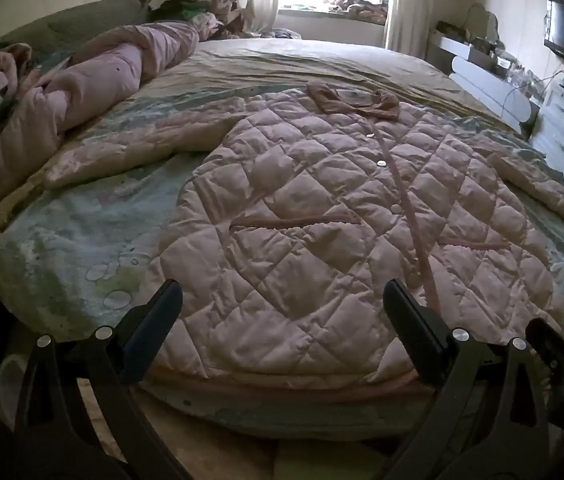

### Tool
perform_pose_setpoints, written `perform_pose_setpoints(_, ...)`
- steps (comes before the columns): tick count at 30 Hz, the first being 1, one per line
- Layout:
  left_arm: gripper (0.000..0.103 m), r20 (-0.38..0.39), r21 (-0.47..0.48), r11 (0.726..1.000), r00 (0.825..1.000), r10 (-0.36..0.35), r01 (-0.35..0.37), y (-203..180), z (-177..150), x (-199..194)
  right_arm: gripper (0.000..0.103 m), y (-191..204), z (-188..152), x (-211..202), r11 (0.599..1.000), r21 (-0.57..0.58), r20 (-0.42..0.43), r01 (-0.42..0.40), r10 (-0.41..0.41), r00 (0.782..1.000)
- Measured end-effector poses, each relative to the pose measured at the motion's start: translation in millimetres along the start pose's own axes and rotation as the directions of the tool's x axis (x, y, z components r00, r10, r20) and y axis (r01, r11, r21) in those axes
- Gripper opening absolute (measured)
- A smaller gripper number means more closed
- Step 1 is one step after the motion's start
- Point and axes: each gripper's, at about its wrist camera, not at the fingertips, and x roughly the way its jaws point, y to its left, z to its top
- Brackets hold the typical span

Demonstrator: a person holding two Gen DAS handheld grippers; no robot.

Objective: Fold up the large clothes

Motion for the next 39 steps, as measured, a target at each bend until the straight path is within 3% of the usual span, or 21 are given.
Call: perform_pose_setpoints(39, 0.094, 0.014, 0.005, 1.000, 1.000, -0.022, 0.022, -5, -4, -6, 0.099, -1, 2, -9, 1.000, -0.004, 0.037, 0.016, -0.015, 0.999)
